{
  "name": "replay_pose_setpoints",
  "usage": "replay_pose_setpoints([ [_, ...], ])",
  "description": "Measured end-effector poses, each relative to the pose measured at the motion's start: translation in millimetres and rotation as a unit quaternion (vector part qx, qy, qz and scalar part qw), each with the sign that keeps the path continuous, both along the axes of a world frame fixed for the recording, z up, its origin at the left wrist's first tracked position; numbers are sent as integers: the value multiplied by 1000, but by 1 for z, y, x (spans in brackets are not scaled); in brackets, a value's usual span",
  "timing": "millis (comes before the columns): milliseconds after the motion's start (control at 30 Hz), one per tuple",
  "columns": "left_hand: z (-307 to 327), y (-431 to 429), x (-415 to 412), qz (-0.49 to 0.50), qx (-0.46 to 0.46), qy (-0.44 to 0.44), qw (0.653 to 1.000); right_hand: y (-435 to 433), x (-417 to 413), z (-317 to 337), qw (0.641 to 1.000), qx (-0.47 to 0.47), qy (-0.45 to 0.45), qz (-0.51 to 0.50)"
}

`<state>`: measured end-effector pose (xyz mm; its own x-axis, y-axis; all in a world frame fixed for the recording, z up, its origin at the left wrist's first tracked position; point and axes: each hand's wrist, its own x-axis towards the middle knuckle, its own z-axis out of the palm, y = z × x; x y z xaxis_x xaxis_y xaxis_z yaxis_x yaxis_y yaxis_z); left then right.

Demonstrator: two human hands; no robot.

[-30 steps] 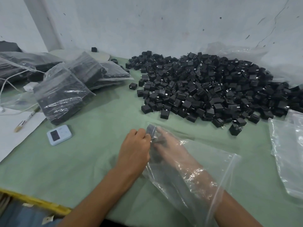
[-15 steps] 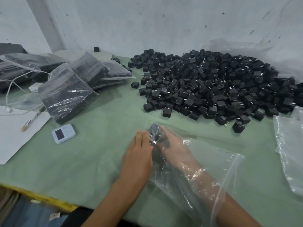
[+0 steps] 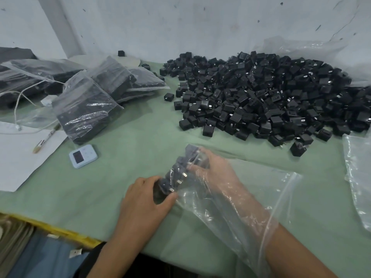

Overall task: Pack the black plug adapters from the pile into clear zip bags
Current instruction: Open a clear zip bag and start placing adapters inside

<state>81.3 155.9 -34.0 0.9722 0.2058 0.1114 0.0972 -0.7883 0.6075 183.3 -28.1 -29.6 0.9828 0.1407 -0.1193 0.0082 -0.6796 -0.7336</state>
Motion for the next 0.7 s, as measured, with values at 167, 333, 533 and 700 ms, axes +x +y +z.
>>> replay_pose_setpoints([
  [167, -1, -3, 0, 6, -4, -34, 999, 2, -4, 8, 999, -36, -14, 11],
  [333, 1, 8, 9, -9, -112, 10, 994, -2, -9, 14, 1000, 25, -6, 19],
  [533, 8, 10, 32, -23, -105, -15, 994, -3, -11, 11, 997, 75, -13, 28],
  [700, 16, 12, 43, -66, -77, 25, 995, -5, -5, 8, 996, 86, -10, 22],
])
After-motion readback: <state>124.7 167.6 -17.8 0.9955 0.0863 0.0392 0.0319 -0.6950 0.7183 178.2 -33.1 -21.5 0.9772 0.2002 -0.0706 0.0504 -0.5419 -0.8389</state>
